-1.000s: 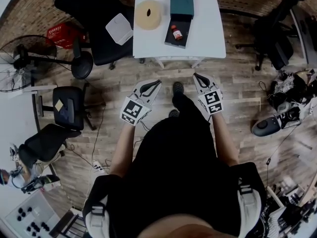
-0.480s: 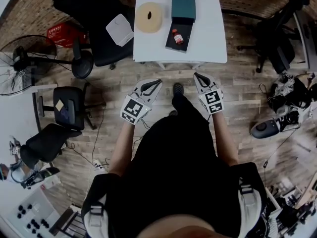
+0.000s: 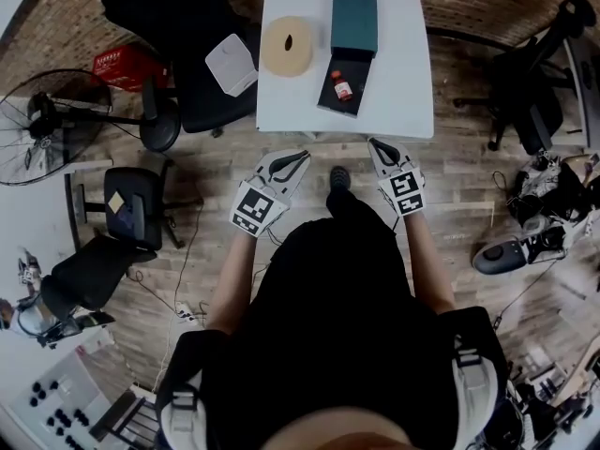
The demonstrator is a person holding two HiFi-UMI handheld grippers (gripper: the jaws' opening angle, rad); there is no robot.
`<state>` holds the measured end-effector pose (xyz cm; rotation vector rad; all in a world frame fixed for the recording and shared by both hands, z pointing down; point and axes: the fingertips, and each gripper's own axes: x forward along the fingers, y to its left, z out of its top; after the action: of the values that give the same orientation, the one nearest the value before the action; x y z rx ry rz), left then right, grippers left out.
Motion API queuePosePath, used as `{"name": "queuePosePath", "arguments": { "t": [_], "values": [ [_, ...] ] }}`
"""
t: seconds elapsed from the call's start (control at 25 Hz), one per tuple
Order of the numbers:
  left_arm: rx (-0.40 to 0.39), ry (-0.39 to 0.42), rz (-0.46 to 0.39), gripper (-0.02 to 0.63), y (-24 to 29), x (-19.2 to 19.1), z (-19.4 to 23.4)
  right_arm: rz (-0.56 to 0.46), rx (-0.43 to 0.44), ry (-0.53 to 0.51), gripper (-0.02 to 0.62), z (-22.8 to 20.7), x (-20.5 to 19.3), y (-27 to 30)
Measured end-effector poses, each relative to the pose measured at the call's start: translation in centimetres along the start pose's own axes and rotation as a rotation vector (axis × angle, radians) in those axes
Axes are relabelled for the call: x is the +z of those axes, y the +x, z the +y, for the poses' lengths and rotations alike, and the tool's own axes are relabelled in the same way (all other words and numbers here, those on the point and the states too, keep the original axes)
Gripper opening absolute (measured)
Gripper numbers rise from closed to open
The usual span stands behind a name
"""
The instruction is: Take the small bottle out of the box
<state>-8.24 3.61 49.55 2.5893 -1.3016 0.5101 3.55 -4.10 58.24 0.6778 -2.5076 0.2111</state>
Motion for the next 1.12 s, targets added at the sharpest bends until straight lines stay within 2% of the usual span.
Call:
{"name": "queuePosePath", "arguments": {
  "t": [0.64, 1.12],
  "values": [
    [0.116, -0.049, -0.014, 0.031, 2.3, 1.0, 7.3, 0.018, 0.108, -0.07, -0.002, -3.5, 2.9, 7.3],
    [0.155, -0.065, -0.038, 0.031, 3.9, 1.7, 9.7, 0.018, 0.141, -0.084, -0.002, -4.9, 4.1, 9.4]
  ]
}}
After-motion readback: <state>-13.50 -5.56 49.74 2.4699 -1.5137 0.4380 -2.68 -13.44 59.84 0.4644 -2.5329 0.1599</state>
